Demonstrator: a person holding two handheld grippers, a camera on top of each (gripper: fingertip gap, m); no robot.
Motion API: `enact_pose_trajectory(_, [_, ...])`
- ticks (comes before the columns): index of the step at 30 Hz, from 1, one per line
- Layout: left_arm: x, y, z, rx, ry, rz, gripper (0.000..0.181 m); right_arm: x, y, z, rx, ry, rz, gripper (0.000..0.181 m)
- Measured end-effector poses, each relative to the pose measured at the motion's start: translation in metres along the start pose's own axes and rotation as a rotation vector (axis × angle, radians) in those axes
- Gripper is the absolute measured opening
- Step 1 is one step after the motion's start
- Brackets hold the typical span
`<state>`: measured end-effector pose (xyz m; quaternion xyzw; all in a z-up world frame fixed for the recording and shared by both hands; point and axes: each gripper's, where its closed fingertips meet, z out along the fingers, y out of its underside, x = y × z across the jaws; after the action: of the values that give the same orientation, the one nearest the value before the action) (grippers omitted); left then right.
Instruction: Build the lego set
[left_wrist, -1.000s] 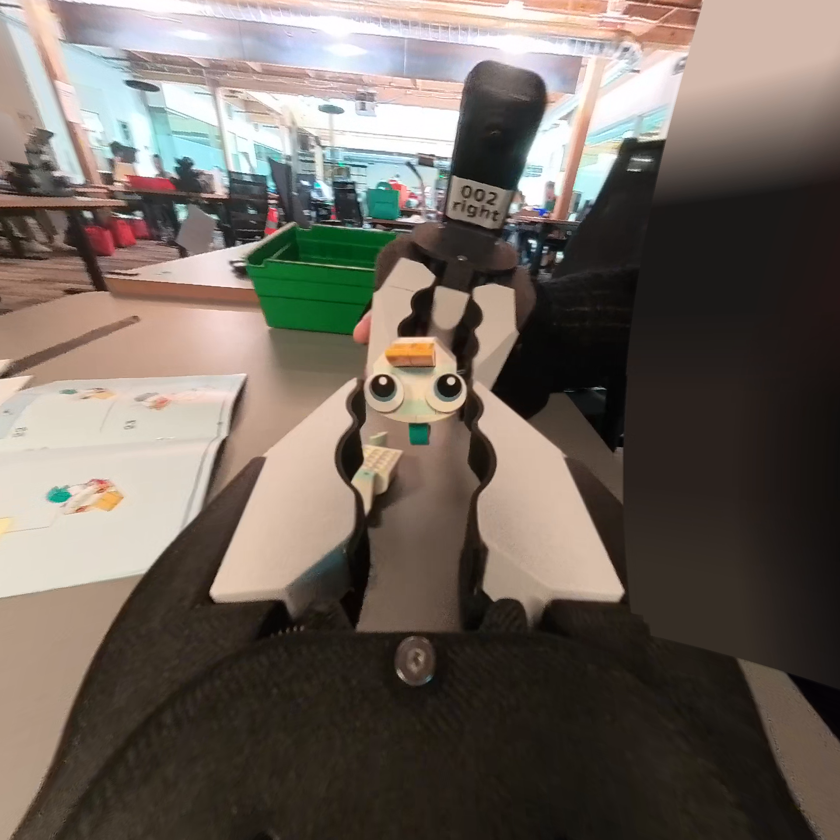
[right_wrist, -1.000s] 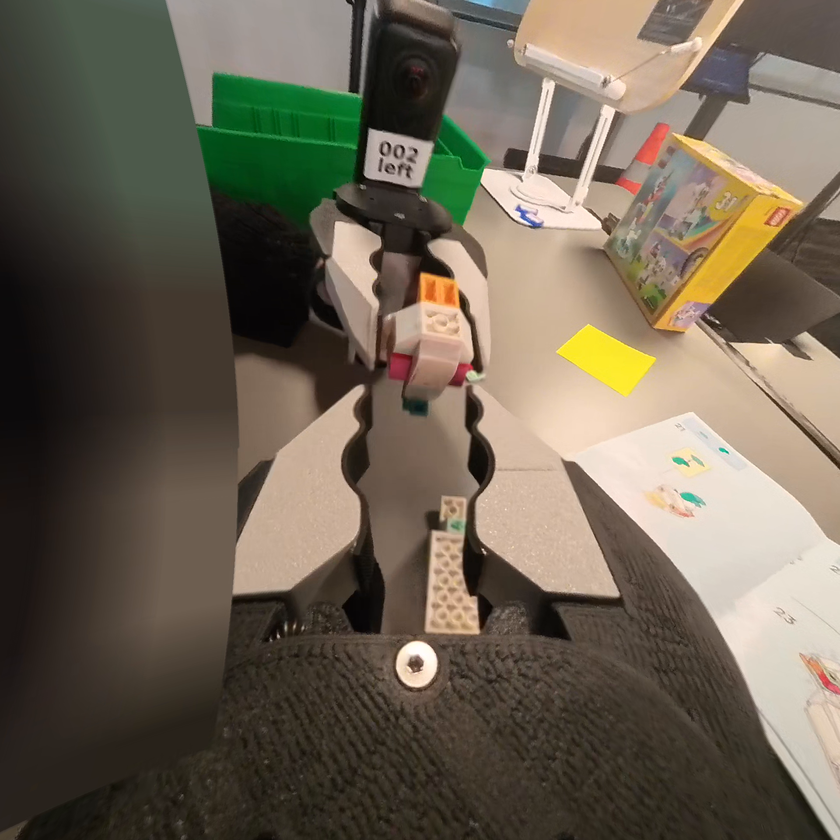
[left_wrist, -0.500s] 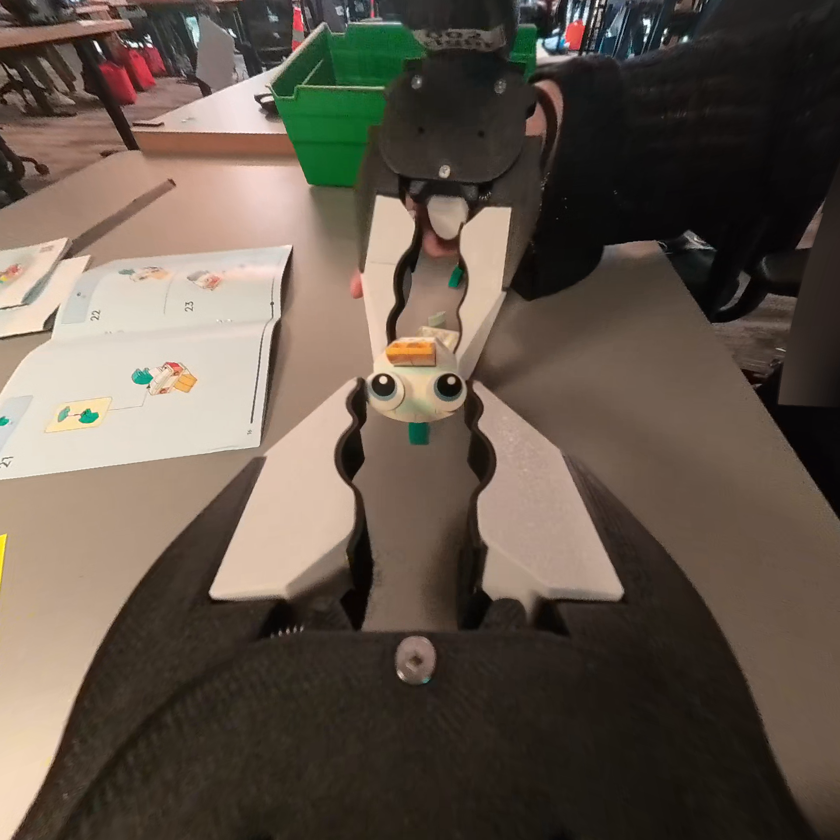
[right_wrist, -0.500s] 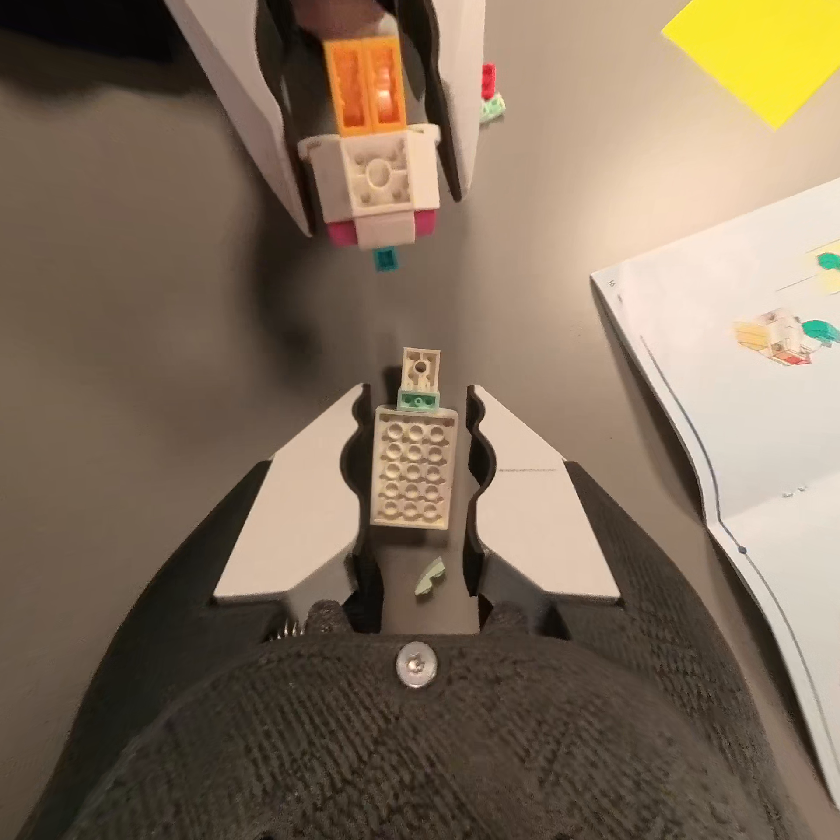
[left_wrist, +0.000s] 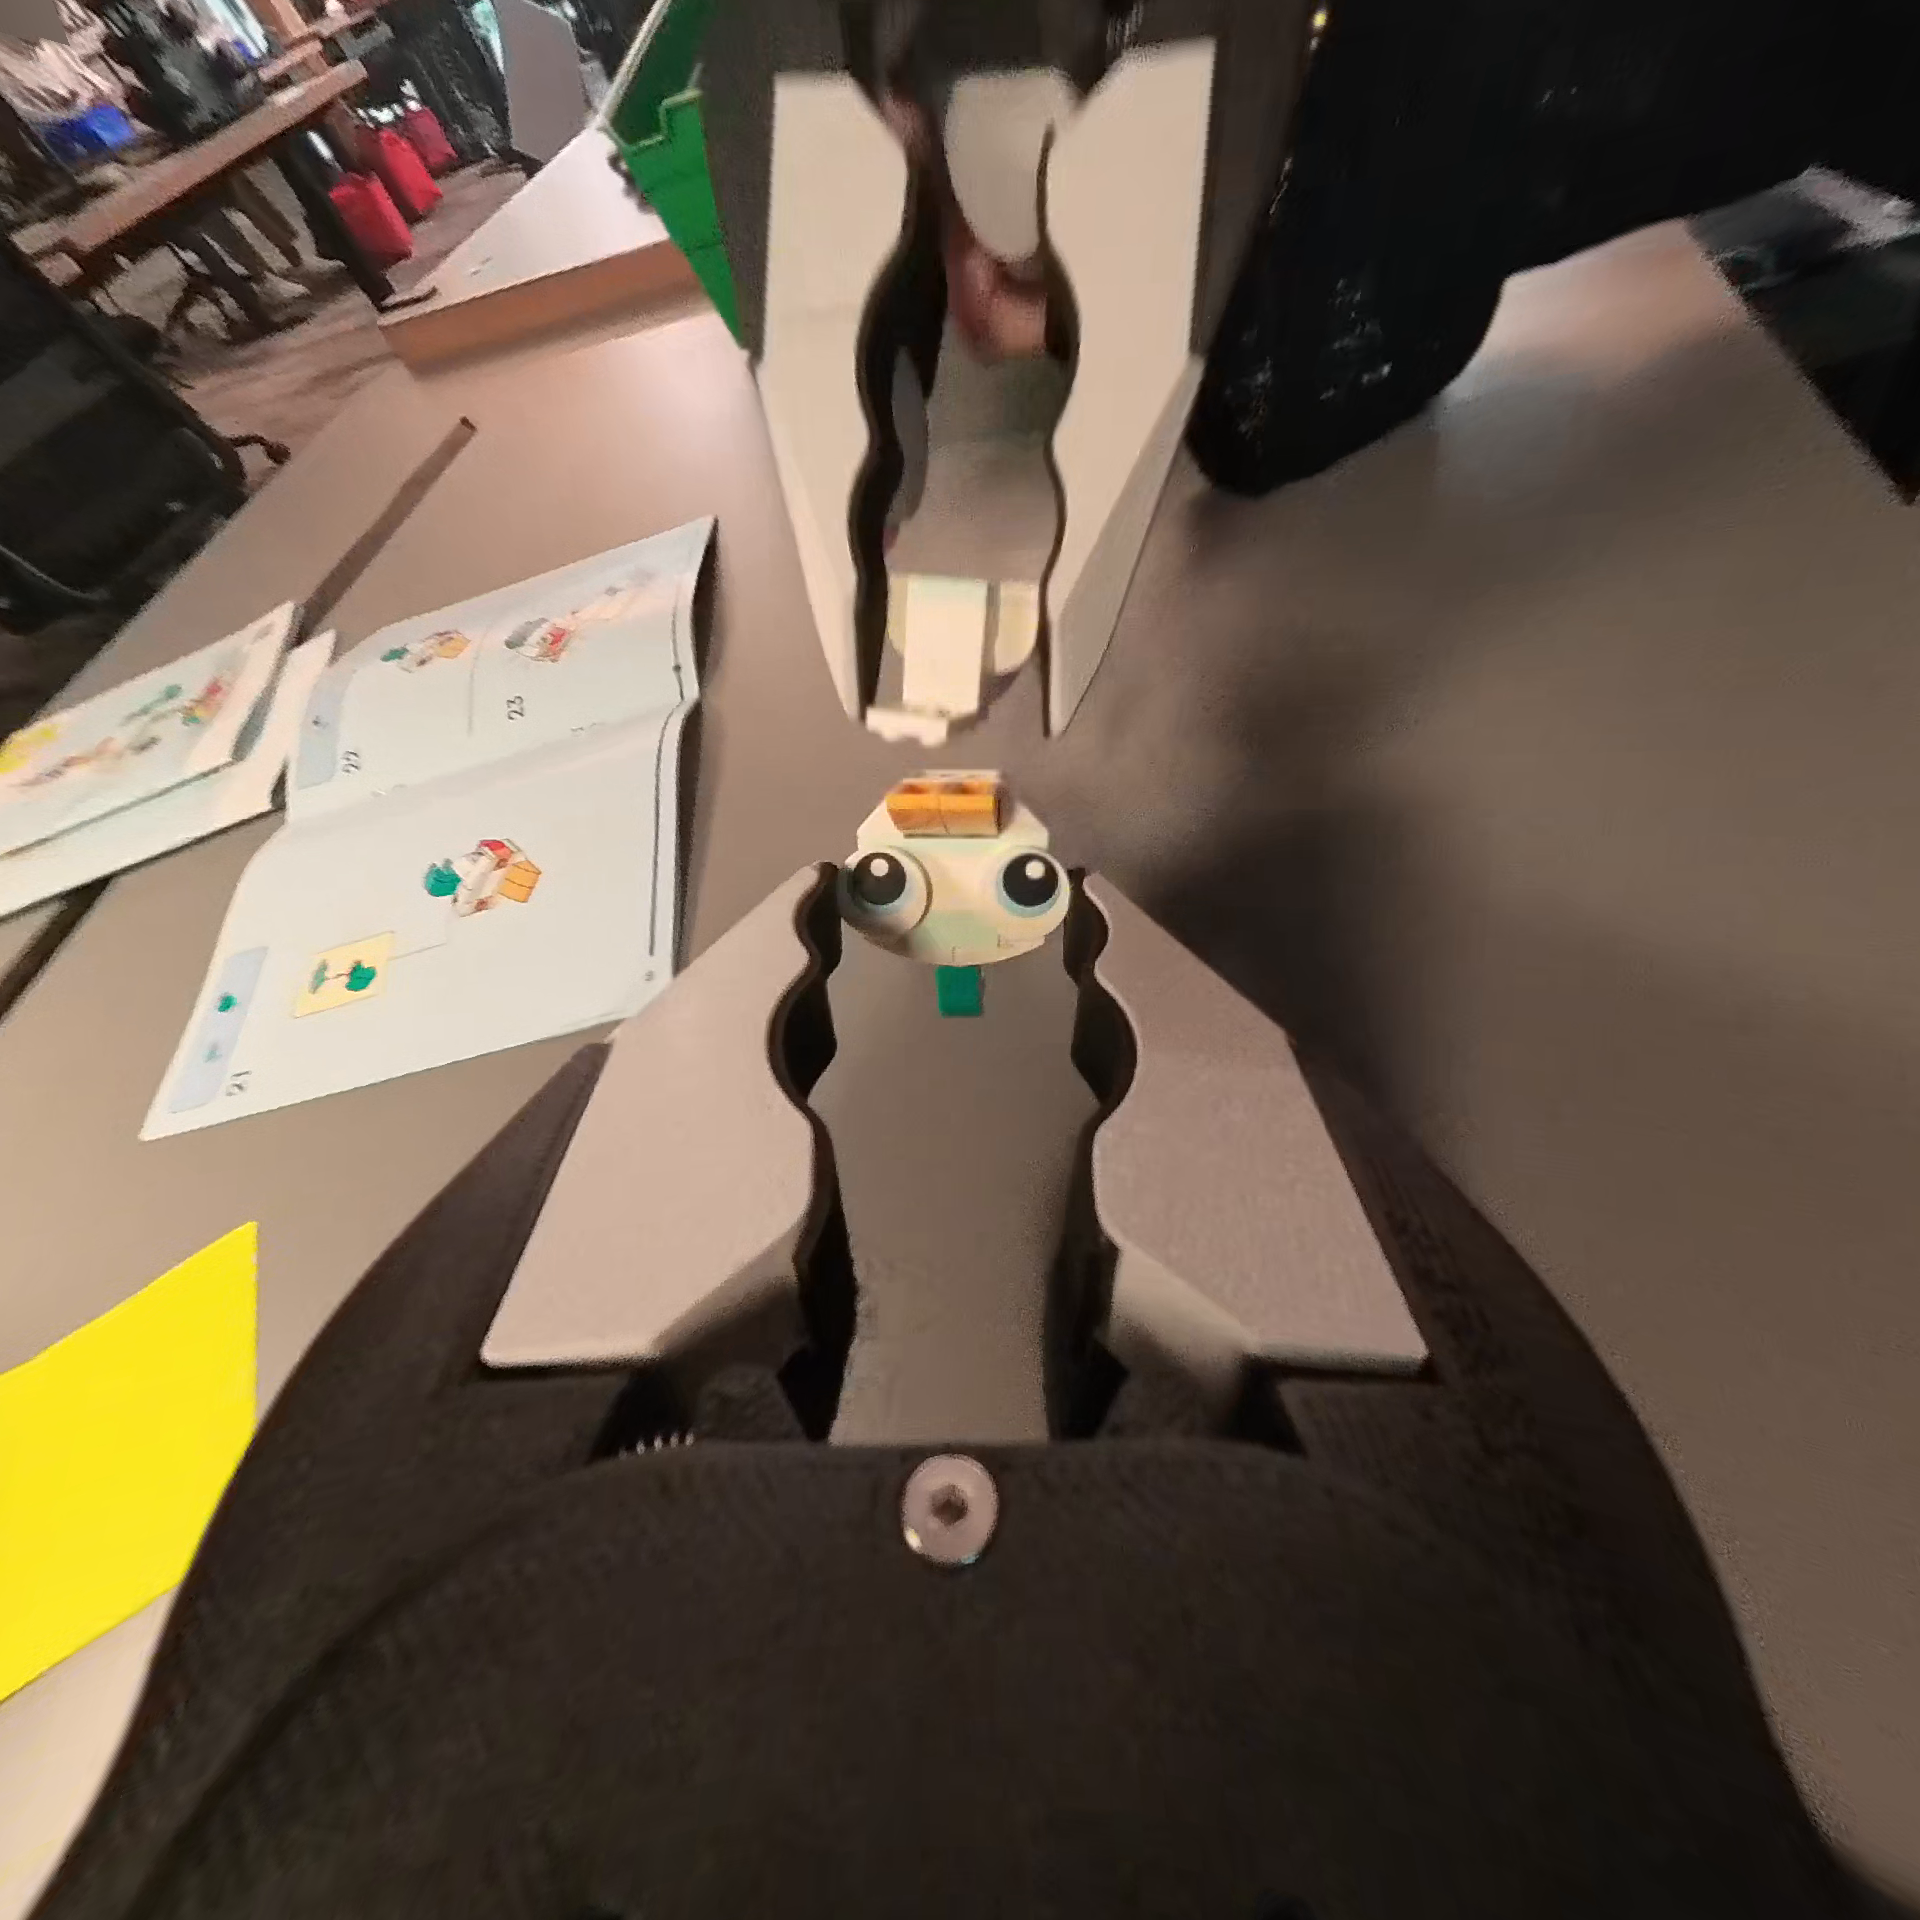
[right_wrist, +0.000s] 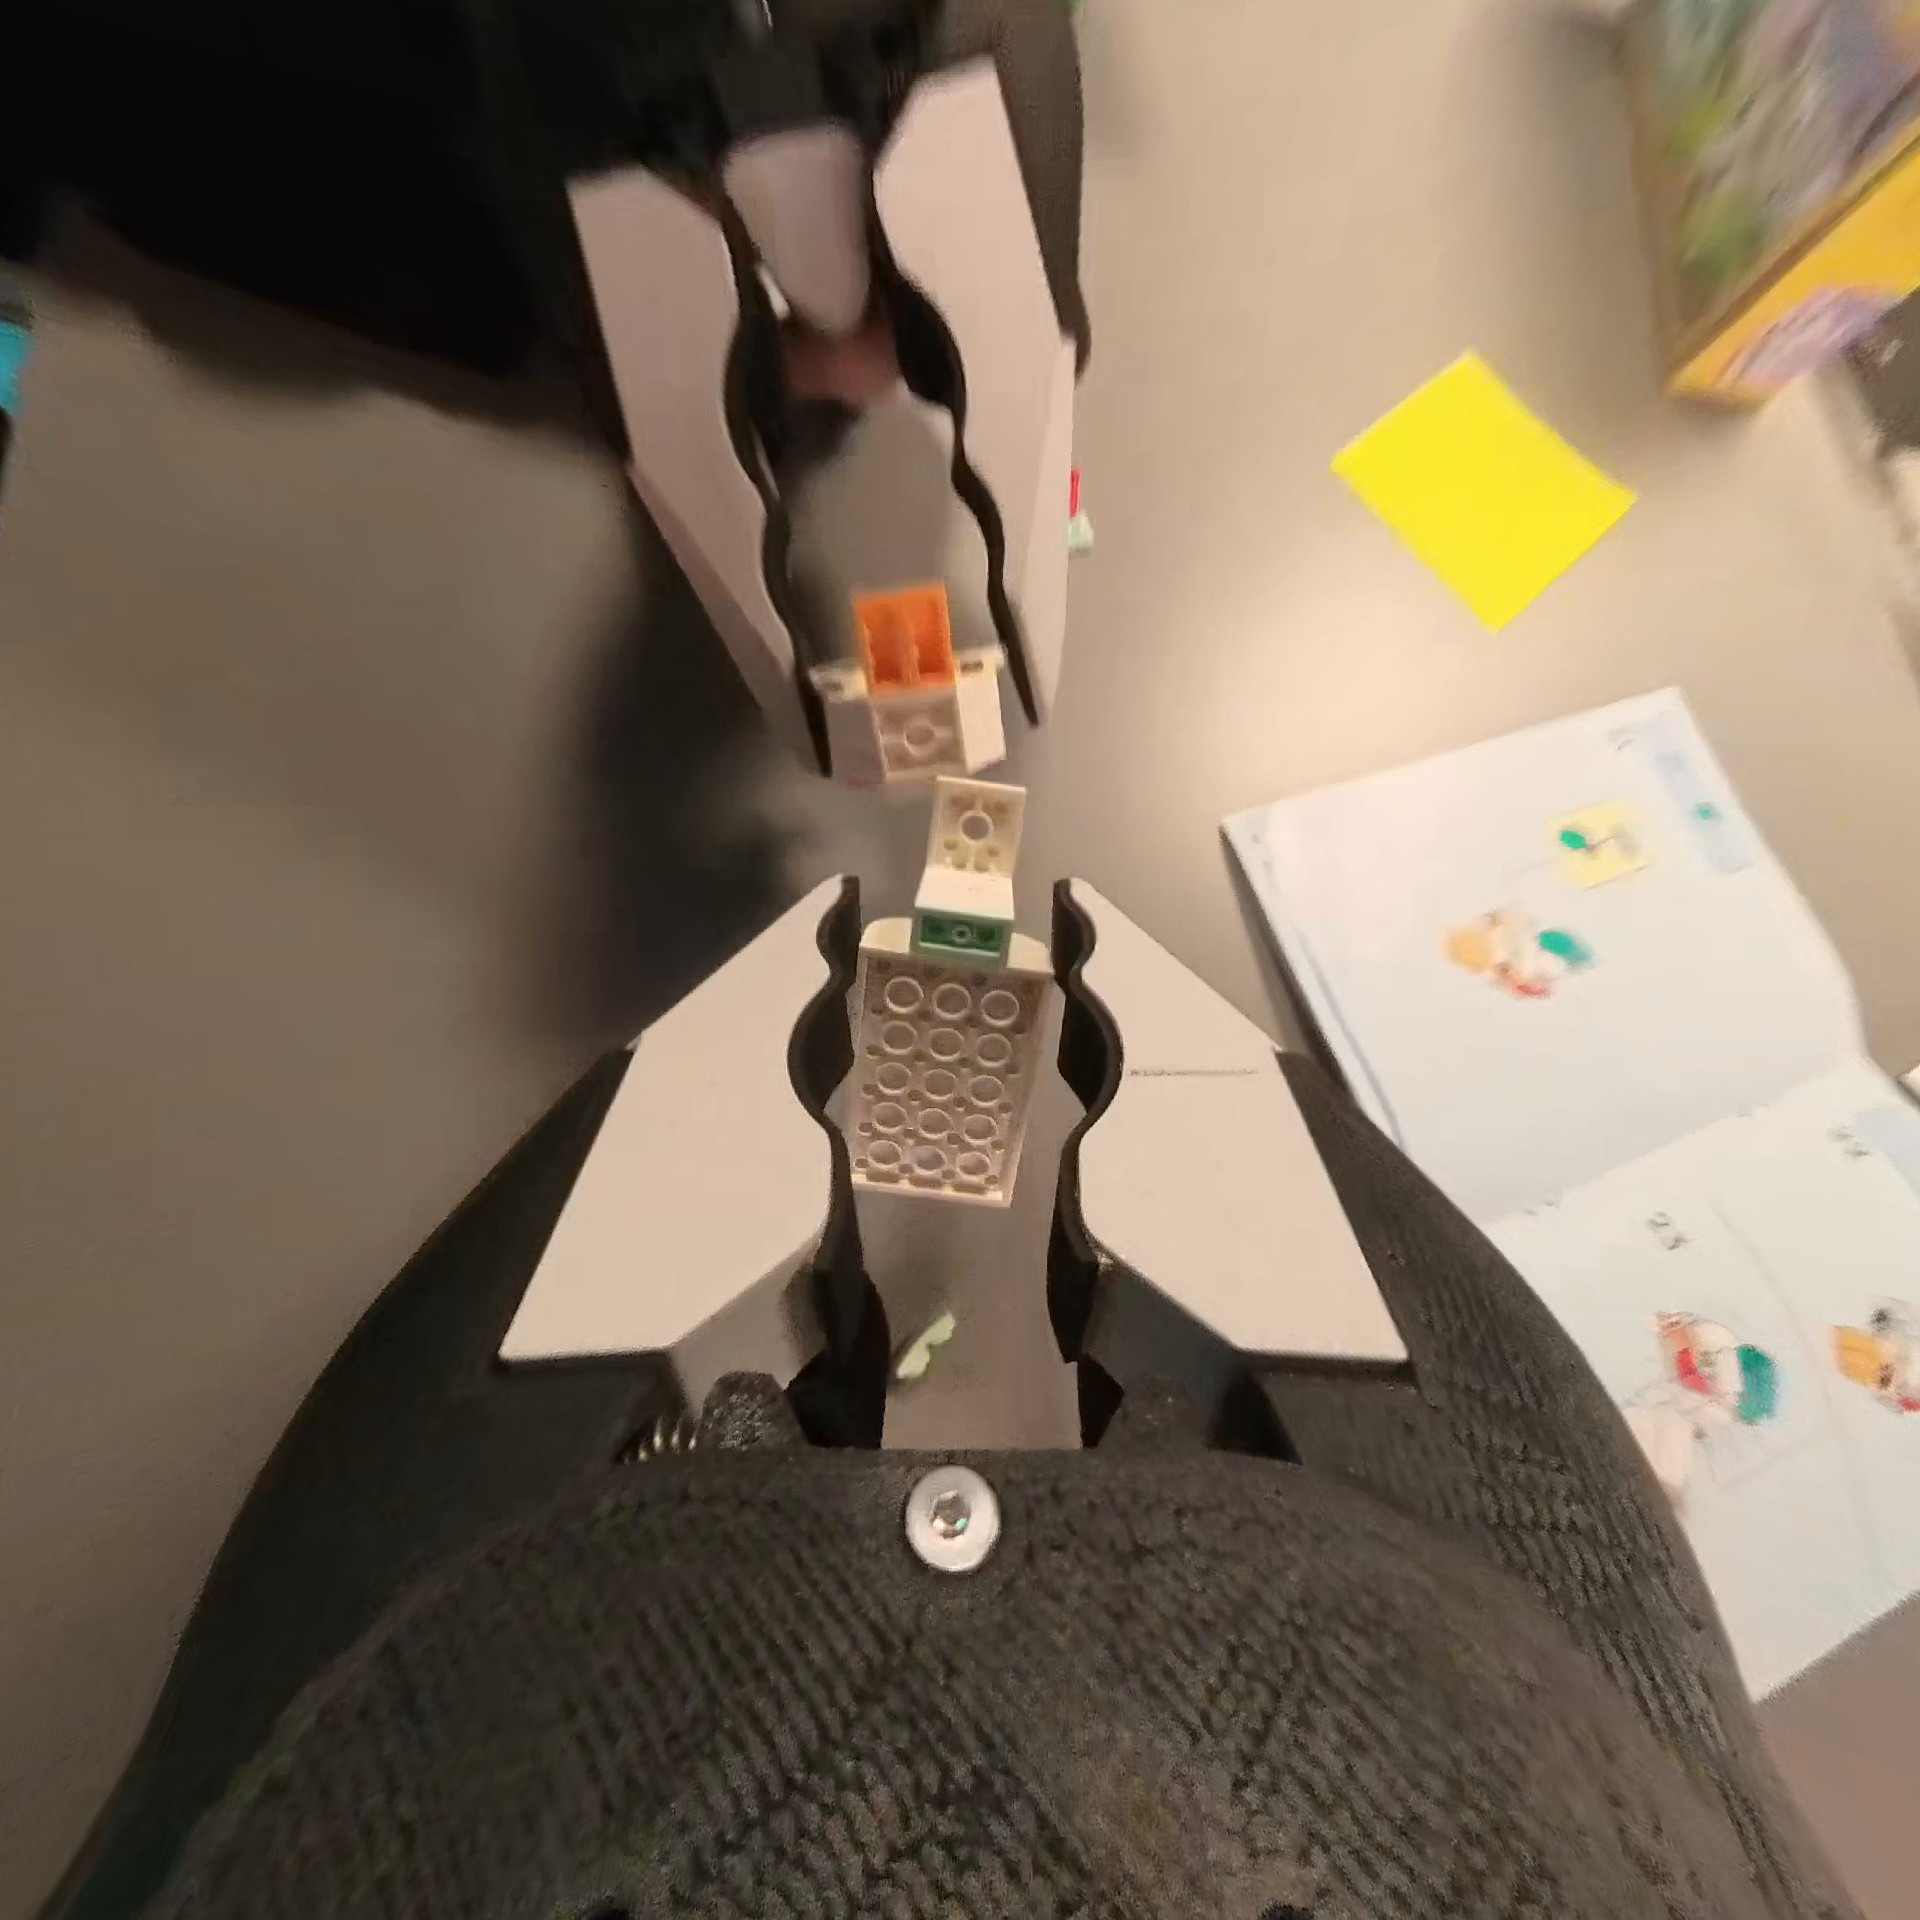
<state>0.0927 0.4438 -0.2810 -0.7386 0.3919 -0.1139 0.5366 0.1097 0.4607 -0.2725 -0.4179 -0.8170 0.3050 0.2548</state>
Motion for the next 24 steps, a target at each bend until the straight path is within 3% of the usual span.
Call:
enact_pose_trajectory(5, [0.004,-0.005,0.003,0.009,-0.026,0.097,0.042,-0.011,-0.013,-0.005,0.009,0.023,-0.151,0.034])
enact_pose_trajectory(14, [0.008,-0.011,0.002,0.033,-0.010,0.113,0.042,-0.015,-0.008,0.000,-0.079,0.052,-0.283,0.034])
enact_pose_trajectory(24, [0.018,0.010,0.011,-0.130,0.052,0.081,0.042,-0.022,0.005,0.015,-0.101,0.042,-0.256,0.035])
